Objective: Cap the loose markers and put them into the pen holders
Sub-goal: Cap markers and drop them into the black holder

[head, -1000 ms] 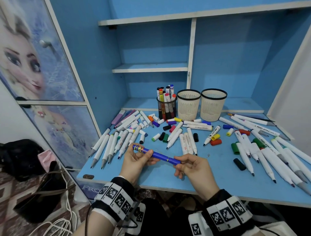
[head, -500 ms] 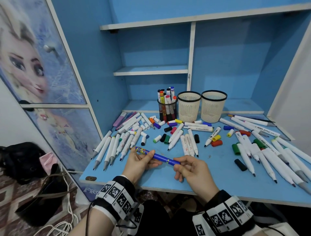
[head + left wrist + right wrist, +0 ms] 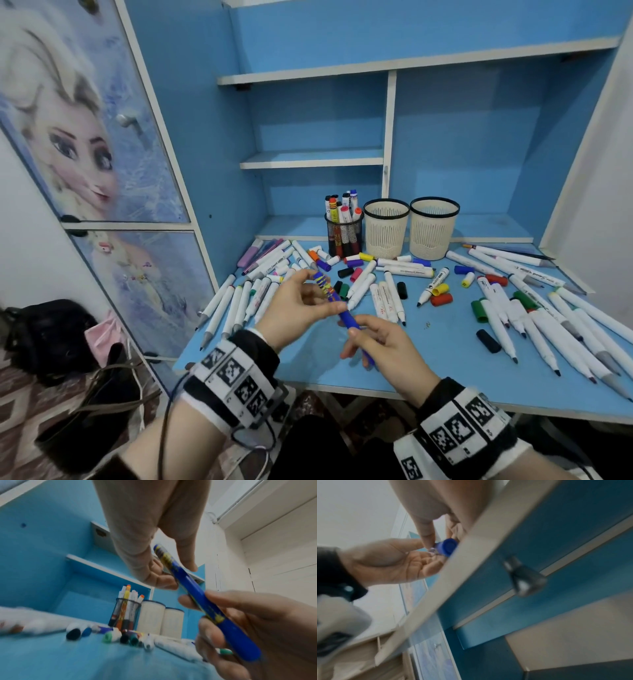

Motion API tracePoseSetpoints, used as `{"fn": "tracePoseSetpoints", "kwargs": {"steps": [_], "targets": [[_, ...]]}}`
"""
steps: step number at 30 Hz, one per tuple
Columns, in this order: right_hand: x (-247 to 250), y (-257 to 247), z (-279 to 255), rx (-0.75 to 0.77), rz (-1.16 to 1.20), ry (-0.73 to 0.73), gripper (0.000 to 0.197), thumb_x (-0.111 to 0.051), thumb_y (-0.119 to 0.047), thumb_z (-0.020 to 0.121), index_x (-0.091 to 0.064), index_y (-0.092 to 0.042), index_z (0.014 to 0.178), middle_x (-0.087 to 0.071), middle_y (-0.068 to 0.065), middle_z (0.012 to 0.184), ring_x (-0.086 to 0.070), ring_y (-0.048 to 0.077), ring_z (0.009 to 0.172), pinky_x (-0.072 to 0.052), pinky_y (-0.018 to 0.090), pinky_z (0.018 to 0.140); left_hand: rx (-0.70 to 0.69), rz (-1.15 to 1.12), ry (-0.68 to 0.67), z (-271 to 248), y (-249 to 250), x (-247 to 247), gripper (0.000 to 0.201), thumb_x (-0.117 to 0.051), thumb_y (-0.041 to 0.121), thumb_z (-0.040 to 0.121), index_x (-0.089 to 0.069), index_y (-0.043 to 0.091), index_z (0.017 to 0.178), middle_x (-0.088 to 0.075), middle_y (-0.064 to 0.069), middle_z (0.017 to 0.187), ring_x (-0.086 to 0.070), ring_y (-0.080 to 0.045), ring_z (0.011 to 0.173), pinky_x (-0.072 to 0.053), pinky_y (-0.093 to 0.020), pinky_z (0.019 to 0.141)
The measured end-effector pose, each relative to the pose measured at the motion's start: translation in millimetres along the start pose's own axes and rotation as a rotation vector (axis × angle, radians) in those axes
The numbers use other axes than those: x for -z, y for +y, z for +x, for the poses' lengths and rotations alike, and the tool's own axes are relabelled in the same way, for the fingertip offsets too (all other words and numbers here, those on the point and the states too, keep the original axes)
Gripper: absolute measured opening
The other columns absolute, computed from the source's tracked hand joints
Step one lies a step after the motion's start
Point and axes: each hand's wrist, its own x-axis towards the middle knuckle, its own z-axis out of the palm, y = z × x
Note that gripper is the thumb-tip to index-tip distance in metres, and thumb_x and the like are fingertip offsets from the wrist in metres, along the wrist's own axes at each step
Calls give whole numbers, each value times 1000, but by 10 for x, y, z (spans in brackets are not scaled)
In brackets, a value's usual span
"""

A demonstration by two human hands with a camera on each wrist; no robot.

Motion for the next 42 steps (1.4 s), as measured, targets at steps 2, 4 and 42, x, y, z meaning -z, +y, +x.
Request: {"fn": "tracePoseSetpoints", "kwargs": {"steps": [2,4,42], "targets": [[4,-108,27,-14,62,56,12,-48,-13,97,-58,-13,103,-69,11,69,-58,13,61,-44,29,62,82,128,-105,130,113,187,36,-78,5,72,-54,12,97,-66,-8,85,-60,-16,73,-48,-18,60],[37,-223,82,-38,113,128,10,-47,-15,98,-53,-11,105,-70,10,69,-59,17,62,-44,32,62,188,369,-166,289,174,407,32,-79,13,73,-56,12,95,-65,-3,84,-57,-14,69,-44,-19,56],[635,-948,2406,391,-534,551,59,-48,6,87,-31,-27,132,-56,15,93,-57,26,74,-49,35,67,390,1089,-35,1183,-5,956,45,-76,30,76,-57,2,107,-64,-12,105,-55,-22,77,-48,-27,66]]}}
